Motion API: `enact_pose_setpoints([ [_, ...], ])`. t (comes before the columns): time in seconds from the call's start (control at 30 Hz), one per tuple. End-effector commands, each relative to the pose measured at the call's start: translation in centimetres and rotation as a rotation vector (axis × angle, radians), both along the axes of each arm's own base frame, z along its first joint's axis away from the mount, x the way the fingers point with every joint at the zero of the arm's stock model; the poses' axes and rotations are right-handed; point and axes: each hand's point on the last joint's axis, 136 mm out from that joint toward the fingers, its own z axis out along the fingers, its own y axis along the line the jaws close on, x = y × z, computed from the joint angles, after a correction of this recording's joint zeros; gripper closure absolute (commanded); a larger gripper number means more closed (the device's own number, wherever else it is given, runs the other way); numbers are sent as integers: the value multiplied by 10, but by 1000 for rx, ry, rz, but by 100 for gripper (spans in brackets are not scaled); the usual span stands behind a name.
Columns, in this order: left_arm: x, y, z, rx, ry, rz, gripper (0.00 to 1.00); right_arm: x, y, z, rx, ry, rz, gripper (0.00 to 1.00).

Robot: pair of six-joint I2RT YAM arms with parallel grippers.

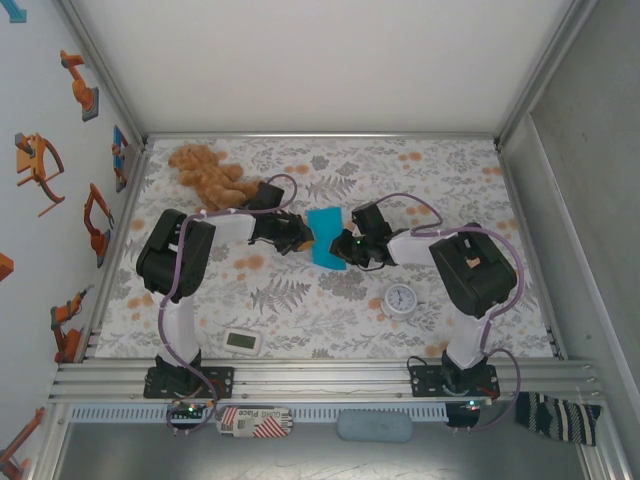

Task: Fold a paper plane with a square sheet of paper (pick it up from the middle)
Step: Third fold the triangle at the center of the table.

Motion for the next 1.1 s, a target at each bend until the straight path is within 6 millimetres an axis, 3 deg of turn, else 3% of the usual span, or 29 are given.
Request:
enact_pose_setpoints([
  [0.0, 0, -1, 3, 8, -4, -8, 92, -2, -9, 6, -30, -20, 5, 81],
  [0.17, 2, 0, 11, 9, -21, 0, 94, 7, -12, 45, -35, -187, 44, 71],
  [0.4, 4, 1, 26, -8, -37, 17, 95, 1, -21, 80, -138, -426, 166, 33],
  [0.5, 5, 0, 30, -17, -42, 18, 95, -5, -22, 89, -225, -533, 238, 3],
  [0.67, 3, -4, 34, -21, -45, 8, 95, -11, -20, 93, -358, -711, 327, 1],
  [0.8, 1, -5, 35, -21, -40, 4, 95, -25, 0, 88, -438, -844, 493, 1],
  [1.07, 0, -6, 35, -16, -33, 3, 95, -32, 24, 53, -575, -916, 677, 3],
])
